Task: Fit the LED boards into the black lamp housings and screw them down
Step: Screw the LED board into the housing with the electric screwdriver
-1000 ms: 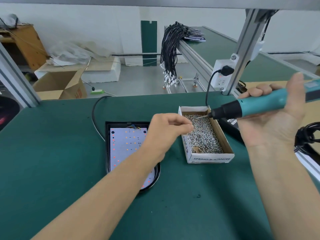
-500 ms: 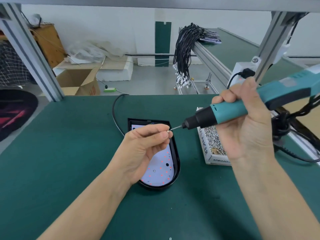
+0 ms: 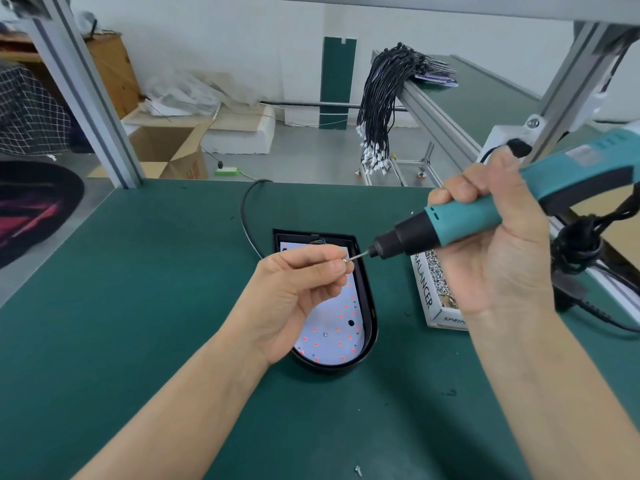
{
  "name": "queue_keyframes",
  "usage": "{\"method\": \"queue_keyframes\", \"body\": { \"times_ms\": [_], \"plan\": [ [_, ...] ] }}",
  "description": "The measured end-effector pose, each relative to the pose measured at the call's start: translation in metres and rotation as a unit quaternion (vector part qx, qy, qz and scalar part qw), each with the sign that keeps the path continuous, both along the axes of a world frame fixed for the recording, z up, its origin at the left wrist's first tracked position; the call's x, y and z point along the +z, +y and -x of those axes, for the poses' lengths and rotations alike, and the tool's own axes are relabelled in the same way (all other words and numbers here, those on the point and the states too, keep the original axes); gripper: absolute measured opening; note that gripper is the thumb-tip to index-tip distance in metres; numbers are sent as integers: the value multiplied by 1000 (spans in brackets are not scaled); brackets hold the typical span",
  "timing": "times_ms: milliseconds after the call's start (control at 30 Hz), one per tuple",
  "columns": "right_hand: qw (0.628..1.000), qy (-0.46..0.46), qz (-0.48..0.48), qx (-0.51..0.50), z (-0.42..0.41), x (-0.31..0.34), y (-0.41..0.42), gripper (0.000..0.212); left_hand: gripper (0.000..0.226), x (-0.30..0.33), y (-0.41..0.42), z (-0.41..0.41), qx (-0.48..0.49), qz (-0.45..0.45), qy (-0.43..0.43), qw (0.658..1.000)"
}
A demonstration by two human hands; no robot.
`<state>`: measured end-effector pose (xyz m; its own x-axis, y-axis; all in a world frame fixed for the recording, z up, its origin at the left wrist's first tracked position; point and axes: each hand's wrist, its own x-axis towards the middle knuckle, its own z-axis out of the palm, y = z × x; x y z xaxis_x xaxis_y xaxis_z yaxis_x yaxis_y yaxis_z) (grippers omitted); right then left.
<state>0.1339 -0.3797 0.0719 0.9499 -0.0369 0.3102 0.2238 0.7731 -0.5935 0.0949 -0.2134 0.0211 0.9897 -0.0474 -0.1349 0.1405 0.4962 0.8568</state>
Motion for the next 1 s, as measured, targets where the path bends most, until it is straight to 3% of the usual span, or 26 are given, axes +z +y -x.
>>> {"method": "queue_keyframes", "body": {
  "times_ms": [867,1000],
  "plan": [
    [1000,14,7,-3,-4,-6,-1,21,18,-3,1,3,13,-32,-10,999],
    [1000,-6,23,11,-3,-7,0,26,13,-2,1,2,37,-106,-28,993]
  ]
}}
